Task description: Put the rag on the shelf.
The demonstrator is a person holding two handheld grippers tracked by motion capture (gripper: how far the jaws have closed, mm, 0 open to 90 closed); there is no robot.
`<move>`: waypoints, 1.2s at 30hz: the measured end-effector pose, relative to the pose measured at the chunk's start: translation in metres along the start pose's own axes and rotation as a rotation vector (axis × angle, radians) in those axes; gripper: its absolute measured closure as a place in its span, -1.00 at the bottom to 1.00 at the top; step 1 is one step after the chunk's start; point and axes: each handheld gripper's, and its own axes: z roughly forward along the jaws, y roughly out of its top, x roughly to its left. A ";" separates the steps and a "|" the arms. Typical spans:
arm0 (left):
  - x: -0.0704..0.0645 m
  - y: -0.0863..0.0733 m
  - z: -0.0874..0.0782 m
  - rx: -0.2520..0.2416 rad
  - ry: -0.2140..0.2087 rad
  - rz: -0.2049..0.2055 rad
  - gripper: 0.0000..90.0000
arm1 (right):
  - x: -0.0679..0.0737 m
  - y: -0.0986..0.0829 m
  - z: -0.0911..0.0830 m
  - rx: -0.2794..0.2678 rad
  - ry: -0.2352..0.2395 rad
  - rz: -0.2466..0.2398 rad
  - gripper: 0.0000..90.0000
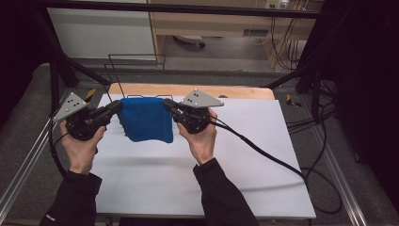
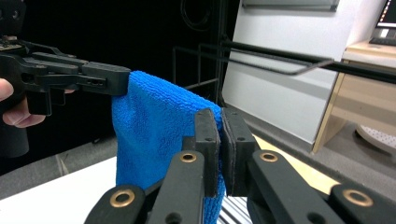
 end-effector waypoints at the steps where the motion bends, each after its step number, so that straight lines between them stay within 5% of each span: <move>1: 0.001 0.001 0.000 -0.005 0.003 0.000 0.89 | 0.000 0.002 0.000 -0.006 0.000 -0.002 0.93; 36: 0.018 0.067 -0.007 -0.176 0.066 0.044 0.90 | -0.001 0.071 0.023 -0.142 -0.062 -0.079 0.93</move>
